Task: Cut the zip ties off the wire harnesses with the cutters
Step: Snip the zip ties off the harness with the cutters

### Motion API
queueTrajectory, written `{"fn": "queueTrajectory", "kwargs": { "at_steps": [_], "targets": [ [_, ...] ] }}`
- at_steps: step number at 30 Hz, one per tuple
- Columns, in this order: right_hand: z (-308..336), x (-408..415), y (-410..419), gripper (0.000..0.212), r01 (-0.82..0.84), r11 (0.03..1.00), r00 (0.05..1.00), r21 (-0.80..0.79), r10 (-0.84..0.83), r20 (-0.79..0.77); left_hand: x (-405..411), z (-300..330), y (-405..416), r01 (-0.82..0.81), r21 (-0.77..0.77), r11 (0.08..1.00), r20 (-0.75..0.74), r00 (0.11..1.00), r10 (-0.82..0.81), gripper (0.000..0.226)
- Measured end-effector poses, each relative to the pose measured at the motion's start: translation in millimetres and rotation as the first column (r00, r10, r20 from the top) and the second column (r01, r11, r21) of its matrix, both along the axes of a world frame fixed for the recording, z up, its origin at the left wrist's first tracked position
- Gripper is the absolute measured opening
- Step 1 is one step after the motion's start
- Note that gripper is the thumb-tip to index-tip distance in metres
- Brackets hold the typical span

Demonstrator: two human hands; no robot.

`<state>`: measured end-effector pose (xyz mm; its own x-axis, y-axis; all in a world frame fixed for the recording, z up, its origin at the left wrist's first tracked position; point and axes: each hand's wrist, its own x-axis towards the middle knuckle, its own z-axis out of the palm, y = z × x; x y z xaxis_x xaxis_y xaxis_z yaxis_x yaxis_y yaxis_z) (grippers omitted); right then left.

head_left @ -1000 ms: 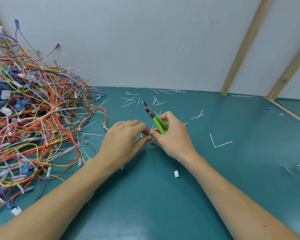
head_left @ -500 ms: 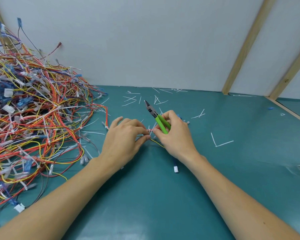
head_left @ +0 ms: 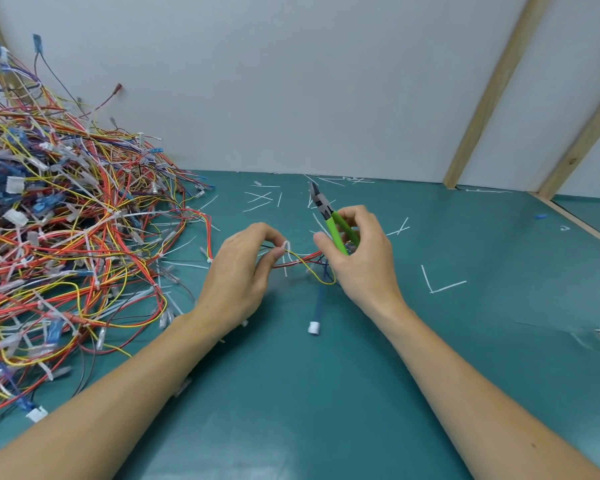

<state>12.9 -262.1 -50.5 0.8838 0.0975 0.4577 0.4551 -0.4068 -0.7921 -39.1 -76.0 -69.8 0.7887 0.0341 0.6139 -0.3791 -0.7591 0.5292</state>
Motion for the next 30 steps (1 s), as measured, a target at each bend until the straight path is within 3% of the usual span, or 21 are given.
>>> {"fn": "queueTrajectory", "kwargs": {
  "at_steps": [4, 10, 15, 23, 30],
  "targets": [
    [6.5, 6.5, -10.9, 0.026, -0.032, 0.999, 0.999, 0.006, 0.032, -0.025, -0.8, -0.6, 1.6, -0.02, -0.18, 0.983, -0.091, 0.996, 0.003, 0.014],
    [6.7, 12.9, -16.6, 0.024, -0.092, 0.993, 0.993, -0.079, 0.086, -0.079, 2.6, -1.1, 8.7, -0.091, -0.305, 0.948, -0.246, 0.969, 0.014, 0.009],
    [4.5, 11.6, -16.1, 0.04, -0.012, 0.99, 0.999, -0.143, 0.006, -0.045, 5.9, -4.9, 8.2, -0.115, -0.263, 0.958, -0.306, 0.951, 0.03, 0.008],
    [9.4, 15.0, -21.6, 0.043, 0.045, 0.998, 0.999, -0.053, -0.045, -0.009, 6.0, -6.6, 11.4, -0.111, -0.331, 0.937, -0.301, 0.954, 0.007, 0.014],
    [10.4, 15.7, -27.9, 0.036, -0.06, 0.996, 0.996, -0.066, 0.055, -0.069, 5.5, -6.3, 11.1, -0.106, -0.323, 0.941, -0.284, 0.959, 0.011, 0.016]
  ]
}}
